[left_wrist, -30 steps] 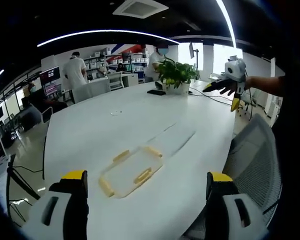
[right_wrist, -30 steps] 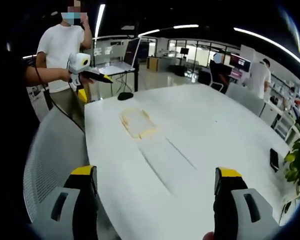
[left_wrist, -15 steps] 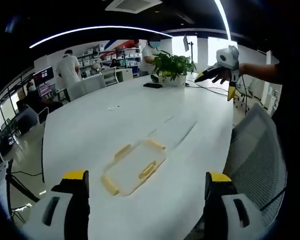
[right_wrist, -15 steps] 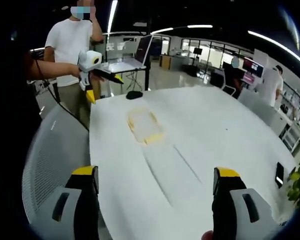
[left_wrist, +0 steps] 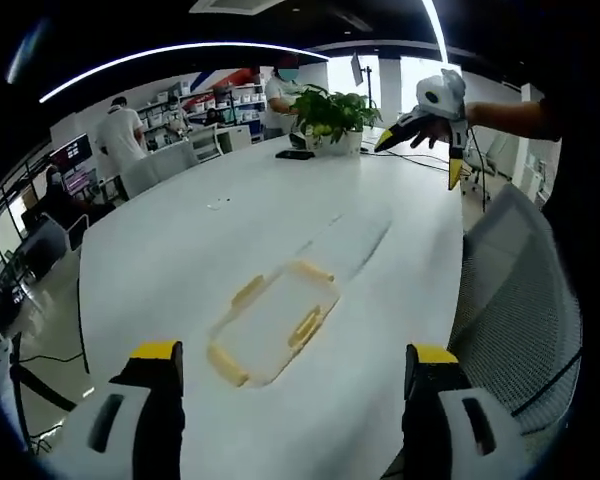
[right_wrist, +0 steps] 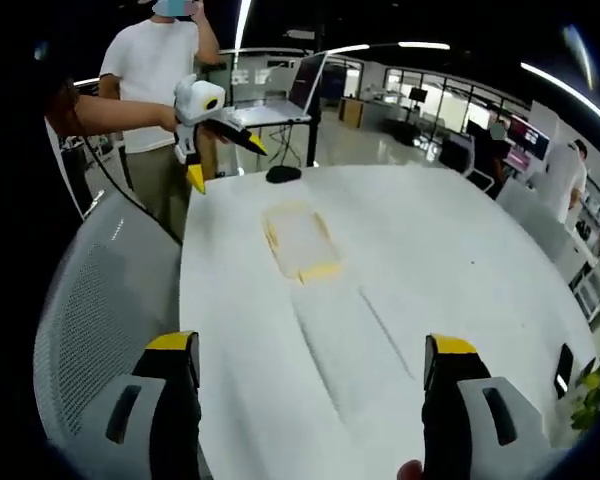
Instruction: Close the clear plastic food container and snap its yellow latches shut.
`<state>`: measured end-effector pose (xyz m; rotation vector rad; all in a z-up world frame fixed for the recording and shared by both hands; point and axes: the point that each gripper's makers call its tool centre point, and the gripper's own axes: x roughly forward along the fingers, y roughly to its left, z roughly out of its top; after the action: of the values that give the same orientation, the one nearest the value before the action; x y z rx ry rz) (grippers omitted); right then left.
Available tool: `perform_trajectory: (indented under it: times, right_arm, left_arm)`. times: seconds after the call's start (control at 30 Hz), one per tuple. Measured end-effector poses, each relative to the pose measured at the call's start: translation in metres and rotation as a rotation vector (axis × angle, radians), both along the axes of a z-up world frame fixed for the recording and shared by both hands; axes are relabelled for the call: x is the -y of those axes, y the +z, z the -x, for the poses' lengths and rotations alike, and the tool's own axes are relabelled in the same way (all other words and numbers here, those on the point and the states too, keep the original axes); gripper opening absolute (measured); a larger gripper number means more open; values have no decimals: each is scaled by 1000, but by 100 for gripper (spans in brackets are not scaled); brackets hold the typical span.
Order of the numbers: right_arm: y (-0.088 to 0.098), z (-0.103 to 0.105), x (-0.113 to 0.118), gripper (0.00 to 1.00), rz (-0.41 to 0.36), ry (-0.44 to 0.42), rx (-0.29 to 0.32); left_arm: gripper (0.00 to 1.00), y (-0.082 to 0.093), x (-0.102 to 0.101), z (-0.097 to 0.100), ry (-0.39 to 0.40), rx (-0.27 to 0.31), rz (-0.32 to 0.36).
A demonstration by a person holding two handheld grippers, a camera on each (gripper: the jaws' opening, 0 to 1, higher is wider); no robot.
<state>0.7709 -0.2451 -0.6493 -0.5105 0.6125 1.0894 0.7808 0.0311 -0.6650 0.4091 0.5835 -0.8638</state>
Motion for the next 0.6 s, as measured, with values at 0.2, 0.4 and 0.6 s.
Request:
perform_trajectory:
  times: [0.2, 0.4, 0.6]
  right_arm:
    - [-4, -5, -9, 91, 16, 25, 1]
    - [-8, -8, -18, 89, 38, 50, -1]
    - [-11, -12, -31, 87, 51, 77, -8]
  left_arm:
    - [89, -5, -2, -5, -22, -11, -21]
    - [87, -12, -4, -9, -45, -24, -45]
    - [85, -19, -8, -14, -67, -35, -72]
